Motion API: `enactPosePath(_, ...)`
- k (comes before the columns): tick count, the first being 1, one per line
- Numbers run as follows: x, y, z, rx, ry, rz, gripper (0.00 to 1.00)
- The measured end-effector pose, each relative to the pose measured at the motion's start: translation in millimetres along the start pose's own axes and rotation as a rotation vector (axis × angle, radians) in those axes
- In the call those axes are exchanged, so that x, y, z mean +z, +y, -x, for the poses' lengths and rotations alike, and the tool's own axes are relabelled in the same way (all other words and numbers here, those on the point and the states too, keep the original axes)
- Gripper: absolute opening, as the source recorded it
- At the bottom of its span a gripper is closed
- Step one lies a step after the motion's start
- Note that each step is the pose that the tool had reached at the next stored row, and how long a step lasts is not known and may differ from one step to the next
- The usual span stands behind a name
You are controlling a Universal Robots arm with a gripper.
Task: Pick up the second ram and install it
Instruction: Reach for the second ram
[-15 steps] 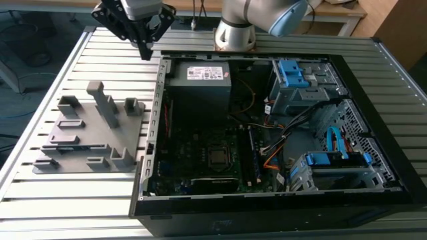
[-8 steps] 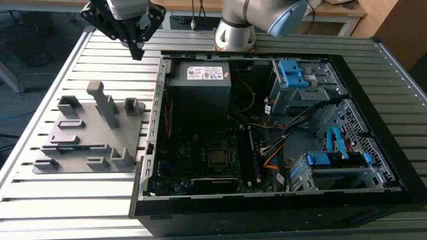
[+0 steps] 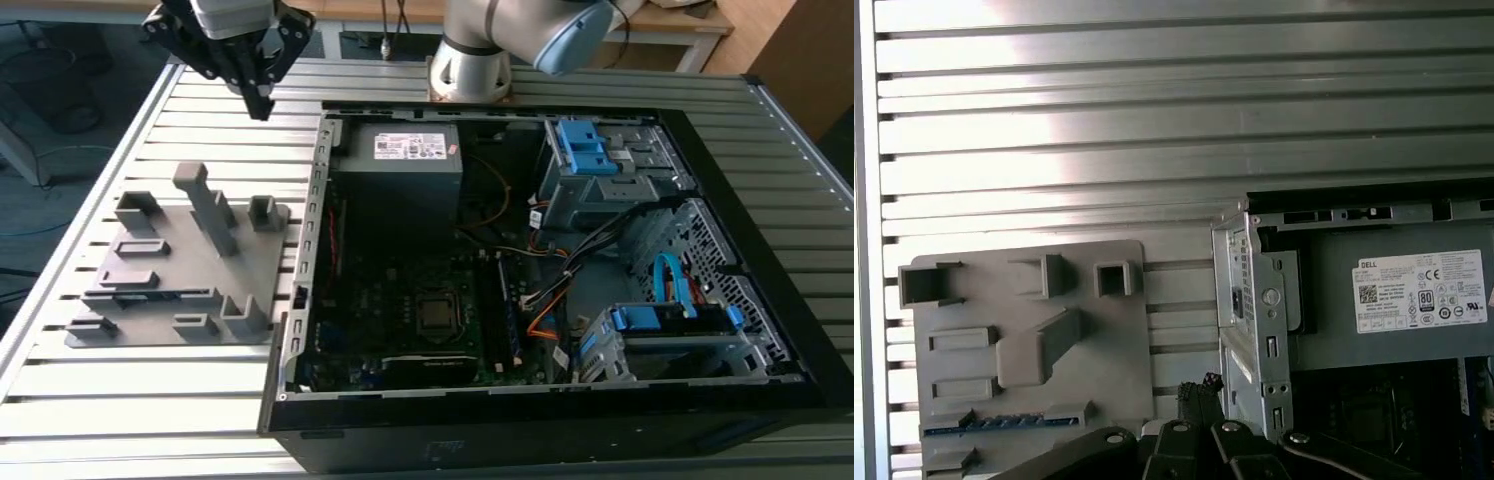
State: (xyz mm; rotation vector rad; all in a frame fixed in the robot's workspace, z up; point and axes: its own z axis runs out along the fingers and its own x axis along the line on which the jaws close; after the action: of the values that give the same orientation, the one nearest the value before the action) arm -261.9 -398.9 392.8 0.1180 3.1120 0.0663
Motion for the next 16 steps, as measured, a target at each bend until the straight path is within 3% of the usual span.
enactPosePath(16,-0.8,-2.4,-32.3,0.0,0.0,-0.0001,0.1)
